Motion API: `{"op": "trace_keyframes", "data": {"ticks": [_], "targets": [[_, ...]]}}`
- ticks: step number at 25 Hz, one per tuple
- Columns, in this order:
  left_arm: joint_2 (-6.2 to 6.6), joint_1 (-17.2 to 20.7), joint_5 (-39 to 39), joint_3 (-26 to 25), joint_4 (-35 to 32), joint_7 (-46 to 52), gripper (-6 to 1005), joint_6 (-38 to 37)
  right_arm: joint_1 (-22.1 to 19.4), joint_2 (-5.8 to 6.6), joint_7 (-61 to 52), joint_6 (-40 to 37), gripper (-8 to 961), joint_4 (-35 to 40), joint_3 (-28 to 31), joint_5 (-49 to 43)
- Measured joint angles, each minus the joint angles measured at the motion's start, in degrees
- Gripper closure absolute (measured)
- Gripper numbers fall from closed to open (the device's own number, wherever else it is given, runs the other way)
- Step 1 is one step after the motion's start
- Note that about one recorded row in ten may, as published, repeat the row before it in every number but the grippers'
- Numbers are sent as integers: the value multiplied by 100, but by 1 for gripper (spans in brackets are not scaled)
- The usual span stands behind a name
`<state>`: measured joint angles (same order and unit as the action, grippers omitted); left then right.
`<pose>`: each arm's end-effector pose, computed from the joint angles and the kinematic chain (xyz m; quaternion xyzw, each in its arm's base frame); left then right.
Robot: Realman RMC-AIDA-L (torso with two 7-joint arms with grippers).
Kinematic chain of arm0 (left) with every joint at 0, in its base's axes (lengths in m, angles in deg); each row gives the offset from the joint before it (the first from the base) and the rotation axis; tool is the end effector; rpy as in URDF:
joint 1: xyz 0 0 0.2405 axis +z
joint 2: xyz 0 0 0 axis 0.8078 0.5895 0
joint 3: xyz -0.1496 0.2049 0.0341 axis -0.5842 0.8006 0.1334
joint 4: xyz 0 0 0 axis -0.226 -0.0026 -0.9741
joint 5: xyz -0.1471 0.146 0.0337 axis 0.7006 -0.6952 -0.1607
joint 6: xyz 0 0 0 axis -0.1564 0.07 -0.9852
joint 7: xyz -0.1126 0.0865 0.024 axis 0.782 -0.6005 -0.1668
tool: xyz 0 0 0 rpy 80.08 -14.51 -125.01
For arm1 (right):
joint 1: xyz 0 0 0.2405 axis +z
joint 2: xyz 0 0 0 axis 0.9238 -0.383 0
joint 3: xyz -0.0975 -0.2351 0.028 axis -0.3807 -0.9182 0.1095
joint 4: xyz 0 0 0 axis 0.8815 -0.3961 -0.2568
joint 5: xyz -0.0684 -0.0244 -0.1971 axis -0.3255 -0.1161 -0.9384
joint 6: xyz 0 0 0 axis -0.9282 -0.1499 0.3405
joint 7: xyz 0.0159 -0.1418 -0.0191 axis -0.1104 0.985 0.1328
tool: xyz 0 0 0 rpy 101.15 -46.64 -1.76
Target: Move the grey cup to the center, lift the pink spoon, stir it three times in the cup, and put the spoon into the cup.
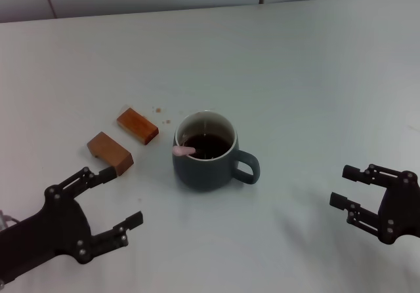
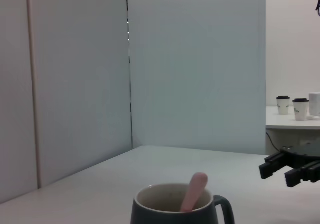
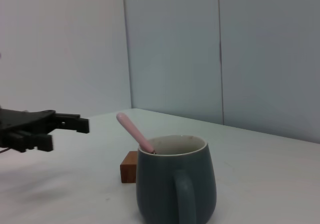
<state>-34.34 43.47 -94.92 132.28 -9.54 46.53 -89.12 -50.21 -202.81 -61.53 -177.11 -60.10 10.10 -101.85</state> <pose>-0.3279 0.2001 -0.0240 -0.9091 -0.0935 -0.3302 0.2360 0.3475 0.2131 -0.0112 -0.9137 0.1513 0.2821 0.2504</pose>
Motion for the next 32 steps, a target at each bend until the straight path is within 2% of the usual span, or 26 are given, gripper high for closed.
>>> {"op": "trace_keyframes", "data": {"ticks": [9, 32], "targets": [[-34, -243, -3, -4, 72, 210, 167, 153, -20, -8, 195, -1, 418, -41, -4, 0], [-74, -339, -305, 64, 84, 292, 167, 192, -43, -9, 208, -7, 418, -130, -13, 0]]}}
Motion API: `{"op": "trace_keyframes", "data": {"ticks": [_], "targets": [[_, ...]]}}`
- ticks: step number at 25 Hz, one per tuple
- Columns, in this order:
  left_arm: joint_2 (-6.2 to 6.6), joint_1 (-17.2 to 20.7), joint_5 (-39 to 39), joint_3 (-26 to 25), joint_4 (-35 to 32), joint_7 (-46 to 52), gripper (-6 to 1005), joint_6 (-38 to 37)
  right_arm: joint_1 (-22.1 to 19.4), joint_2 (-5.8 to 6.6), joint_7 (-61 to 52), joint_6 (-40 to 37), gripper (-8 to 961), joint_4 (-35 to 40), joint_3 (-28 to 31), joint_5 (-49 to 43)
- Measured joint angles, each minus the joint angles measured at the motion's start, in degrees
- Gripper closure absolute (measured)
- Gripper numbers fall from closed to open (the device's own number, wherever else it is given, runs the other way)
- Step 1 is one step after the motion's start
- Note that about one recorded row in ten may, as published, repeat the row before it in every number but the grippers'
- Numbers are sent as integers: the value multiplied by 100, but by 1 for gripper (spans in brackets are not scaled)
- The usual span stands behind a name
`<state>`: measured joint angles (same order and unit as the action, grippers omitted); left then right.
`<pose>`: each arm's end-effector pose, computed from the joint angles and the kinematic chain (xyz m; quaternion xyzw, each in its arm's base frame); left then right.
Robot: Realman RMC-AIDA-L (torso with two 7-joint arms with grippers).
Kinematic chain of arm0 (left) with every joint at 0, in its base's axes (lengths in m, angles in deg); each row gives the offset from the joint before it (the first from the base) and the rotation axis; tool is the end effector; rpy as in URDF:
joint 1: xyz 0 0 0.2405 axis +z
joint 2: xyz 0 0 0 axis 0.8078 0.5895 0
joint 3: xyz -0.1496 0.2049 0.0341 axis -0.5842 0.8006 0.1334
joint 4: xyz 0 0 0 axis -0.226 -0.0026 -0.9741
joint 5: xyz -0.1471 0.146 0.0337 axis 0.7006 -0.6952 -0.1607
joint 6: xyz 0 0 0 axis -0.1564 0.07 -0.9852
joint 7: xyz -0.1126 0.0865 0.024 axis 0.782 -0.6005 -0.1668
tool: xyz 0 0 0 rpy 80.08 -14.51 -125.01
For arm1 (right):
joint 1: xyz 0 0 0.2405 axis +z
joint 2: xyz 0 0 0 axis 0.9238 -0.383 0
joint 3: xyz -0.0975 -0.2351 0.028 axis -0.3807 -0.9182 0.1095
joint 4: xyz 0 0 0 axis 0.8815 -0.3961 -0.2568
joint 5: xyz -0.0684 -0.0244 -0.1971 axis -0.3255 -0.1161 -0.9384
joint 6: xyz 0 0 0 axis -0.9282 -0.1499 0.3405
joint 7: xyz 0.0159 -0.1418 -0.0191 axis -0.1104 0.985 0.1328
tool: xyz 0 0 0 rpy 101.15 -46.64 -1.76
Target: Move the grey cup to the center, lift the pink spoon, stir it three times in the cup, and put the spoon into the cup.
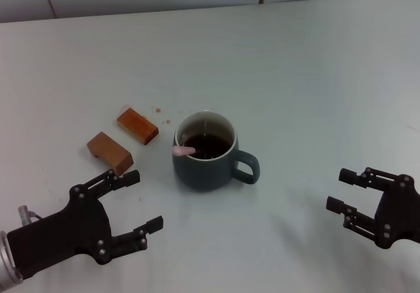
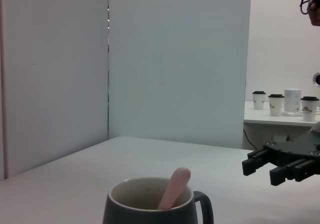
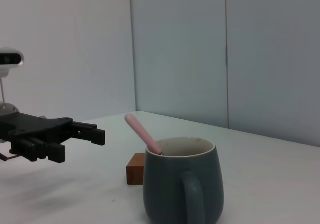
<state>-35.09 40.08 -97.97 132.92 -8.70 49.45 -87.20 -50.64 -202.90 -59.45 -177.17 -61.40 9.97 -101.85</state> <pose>-0.3176 0.2120 -0.0384 -0.9202 -0.1020 -0.3240 0.1945 0.3459 0.2090 -0.0159 -0.9138 0.1424 0.2864 0.2503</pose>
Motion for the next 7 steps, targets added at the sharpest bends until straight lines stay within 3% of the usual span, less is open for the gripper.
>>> {"op": "trace_keyframes", "data": {"ticks": [7], "targets": [[-10, 11, 0, 6, 0, -1, 167, 0, -5, 0, 0, -6, 418, 0, 0, -4]]}}
